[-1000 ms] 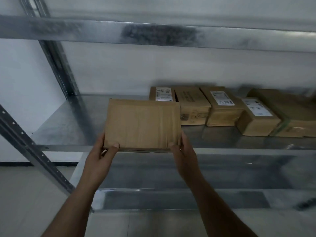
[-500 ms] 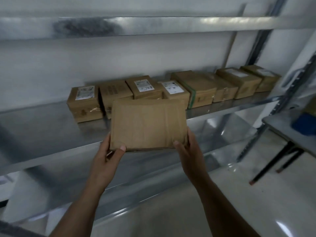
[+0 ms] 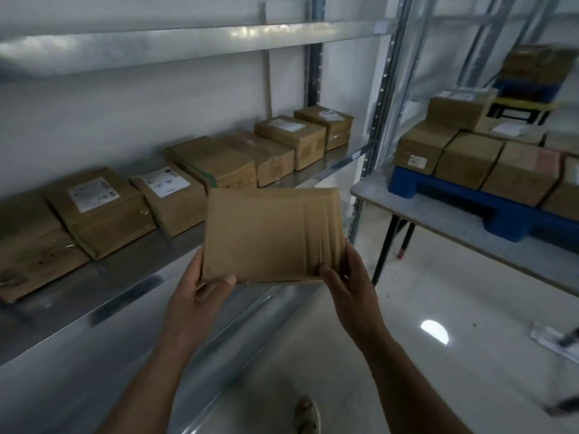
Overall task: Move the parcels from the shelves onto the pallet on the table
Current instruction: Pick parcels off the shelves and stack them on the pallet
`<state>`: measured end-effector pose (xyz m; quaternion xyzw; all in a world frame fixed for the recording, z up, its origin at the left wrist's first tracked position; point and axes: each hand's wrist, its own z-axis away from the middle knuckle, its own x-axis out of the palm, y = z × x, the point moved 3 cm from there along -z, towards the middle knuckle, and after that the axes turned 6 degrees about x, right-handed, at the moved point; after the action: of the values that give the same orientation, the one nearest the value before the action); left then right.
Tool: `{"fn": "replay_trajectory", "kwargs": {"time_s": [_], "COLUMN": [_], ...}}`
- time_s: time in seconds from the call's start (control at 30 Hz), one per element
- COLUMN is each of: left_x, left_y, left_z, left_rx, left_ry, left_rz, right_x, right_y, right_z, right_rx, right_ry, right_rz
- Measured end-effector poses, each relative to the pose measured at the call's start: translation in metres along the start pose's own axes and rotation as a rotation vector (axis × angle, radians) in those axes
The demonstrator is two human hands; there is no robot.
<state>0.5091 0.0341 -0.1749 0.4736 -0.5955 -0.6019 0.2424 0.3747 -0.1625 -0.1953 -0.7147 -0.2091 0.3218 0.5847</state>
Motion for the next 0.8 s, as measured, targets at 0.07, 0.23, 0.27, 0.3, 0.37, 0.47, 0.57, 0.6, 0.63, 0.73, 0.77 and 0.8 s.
{"fn": "replay_trajectory", "kwargs": {"time_s": [0.07,0.23,0.27,0.3,0.37,0.47,0.57,0.6,0.63,0.73,0.77,0.8], "left_x": [0.026,0.097,0.11,0.122,0.146,0.182,0.22,0.232,0.243,0.274,0.283,0.293], "left_y": [0.001,0.018,0.021,0.024,0.028,0.031,0.038,0.04,0.042,0.045,0.048,0.051], "left_z": [-0.019,-0.07,-0.083,-0.096,-0.124,-0.166,-0.201,-0.21,-0.219,-0.24,-0.245,-0.25], "left_rx": [0.012,0.039,0.044,0.057,0.082,0.089,0.112,0.122,0.14,0.175,0.188,0.2], "left_ry": [-0.055,-0.142,-0.161,-0.185,-0.23,-0.274,-0.327,-0.349,-0.372,-0.419,-0.432,-0.448], "left_rz": [0.016,0.002,-0.006,-0.009,0.002,0.012,0.037,0.042,0.043,0.06,0.063,0.066], "right_x": [-0.022,-0.072,-0.081,-0.09,-0.107,-0.132,-0.156,-0.163,-0.17,-0.191,-0.197,-0.204], "right_y": [0.006,0.028,0.029,0.03,0.033,0.034,0.041,0.043,0.046,0.053,0.054,0.055], "right_z": [-0.013,-0.059,-0.07,-0.081,-0.106,-0.141,-0.168,-0.175,-0.182,-0.195,-0.197,-0.201], "right_rx": [0.006,0.073,0.084,0.099,0.121,0.126,0.161,0.166,0.168,0.191,0.197,0.2], "right_ry": [0.029,0.095,0.109,0.124,0.162,0.22,0.288,0.312,0.337,0.41,0.43,0.452], "right_rz": [-0.002,0.074,0.083,0.089,0.086,0.073,0.077,0.076,0.081,0.105,0.103,0.096]}}
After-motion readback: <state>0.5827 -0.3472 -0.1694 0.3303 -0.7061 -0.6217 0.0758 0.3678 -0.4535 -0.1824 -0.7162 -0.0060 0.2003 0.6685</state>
